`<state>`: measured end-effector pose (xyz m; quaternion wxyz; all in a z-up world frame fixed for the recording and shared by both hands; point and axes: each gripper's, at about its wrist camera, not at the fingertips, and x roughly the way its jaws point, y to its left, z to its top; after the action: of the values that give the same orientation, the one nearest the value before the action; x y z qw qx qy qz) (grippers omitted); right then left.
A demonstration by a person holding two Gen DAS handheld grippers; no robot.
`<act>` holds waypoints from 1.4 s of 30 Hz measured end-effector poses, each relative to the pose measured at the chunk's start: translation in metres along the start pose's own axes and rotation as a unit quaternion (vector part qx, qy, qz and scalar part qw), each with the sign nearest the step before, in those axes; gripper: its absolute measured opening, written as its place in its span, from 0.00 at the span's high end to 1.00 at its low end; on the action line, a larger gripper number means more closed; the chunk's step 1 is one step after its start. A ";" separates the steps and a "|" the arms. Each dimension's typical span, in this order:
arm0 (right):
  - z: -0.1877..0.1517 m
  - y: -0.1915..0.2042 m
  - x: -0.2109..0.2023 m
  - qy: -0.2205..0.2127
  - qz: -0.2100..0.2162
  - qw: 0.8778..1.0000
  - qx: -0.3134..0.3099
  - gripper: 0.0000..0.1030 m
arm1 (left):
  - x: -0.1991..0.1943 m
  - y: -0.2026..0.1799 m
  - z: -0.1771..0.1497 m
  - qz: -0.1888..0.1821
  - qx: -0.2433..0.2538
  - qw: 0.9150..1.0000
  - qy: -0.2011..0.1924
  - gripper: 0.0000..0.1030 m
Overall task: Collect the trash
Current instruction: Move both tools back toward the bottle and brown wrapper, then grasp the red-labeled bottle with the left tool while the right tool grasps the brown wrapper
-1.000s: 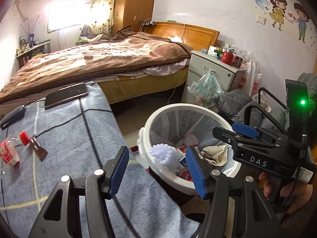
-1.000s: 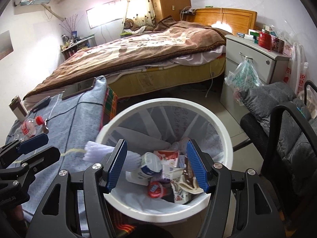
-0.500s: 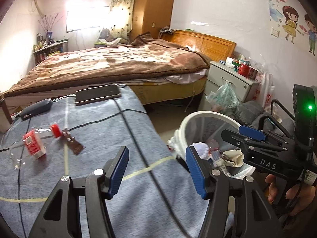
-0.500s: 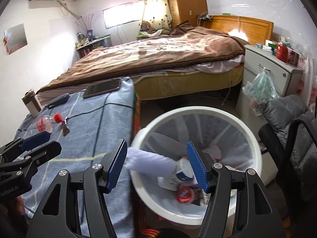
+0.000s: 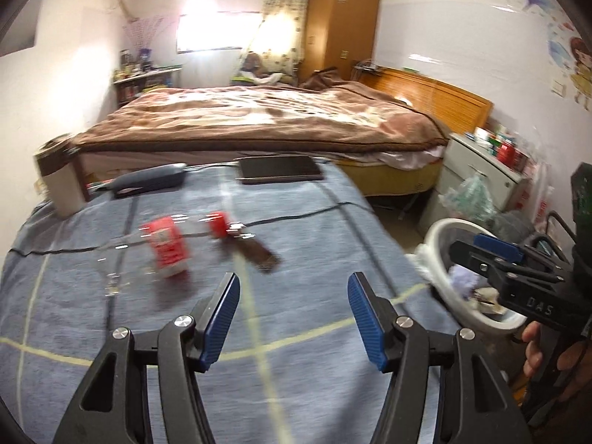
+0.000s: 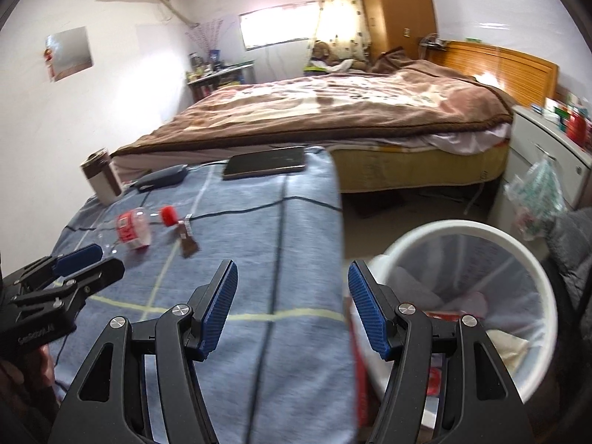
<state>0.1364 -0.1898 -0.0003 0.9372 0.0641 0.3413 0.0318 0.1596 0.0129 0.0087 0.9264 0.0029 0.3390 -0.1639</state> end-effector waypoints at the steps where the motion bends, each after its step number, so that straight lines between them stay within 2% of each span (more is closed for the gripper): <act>1: 0.001 0.006 0.003 0.003 0.003 1.000 -0.004 0.38 | -0.001 0.007 0.000 0.006 -0.006 1.000 -0.001 0.38; 7: 0.003 0.033 0.025 0.021 0.025 0.999 -0.024 0.38 | -0.003 0.057 0.000 0.042 -0.030 0.999 0.002 0.35; 15: 0.010 0.059 0.053 0.045 0.033 0.997 -0.044 0.38 | 0.005 0.103 0.008 0.067 -0.035 0.997 0.014 0.31; 19: 0.013 0.076 0.073 0.060 0.037 0.995 -0.071 0.38 | 0.015 0.119 0.014 0.051 -0.037 0.998 0.017 0.30; 22: 0.016 0.086 0.089 0.073 0.039 0.992 -0.090 0.38 | 0.023 0.124 0.019 0.054 -0.021 0.998 0.019 0.29; 30: 0.021 0.107 0.122 0.106 0.039 0.986 -0.127 0.38 | 0.045 0.139 0.032 0.019 -0.014 0.999 0.041 0.27; 35: 0.022 0.116 0.140 0.128 0.044 0.980 -0.143 0.38 | 0.059 0.137 0.029 0.017 0.005 0.998 0.065 0.27; 38: 0.022 0.117 0.148 0.138 0.030 0.979 -0.150 0.38 | 0.062 0.135 0.027 0.020 0.011 0.997 0.072 0.27; 41: 0.024 0.115 0.146 0.135 0.026 0.980 -0.143 0.38 | 0.061 0.133 0.025 0.000 0.004 0.997 0.078 0.27; 42: 0.024 0.114 0.145 0.134 0.023 0.980 -0.143 0.41 | 0.061 0.132 0.025 -0.004 0.004 0.997 0.080 0.27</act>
<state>0.2611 -0.0640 -0.0586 0.8817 -0.0671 0.4539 0.1102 0.2592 0.1163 -0.0248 0.8954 0.0184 0.4119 -0.1681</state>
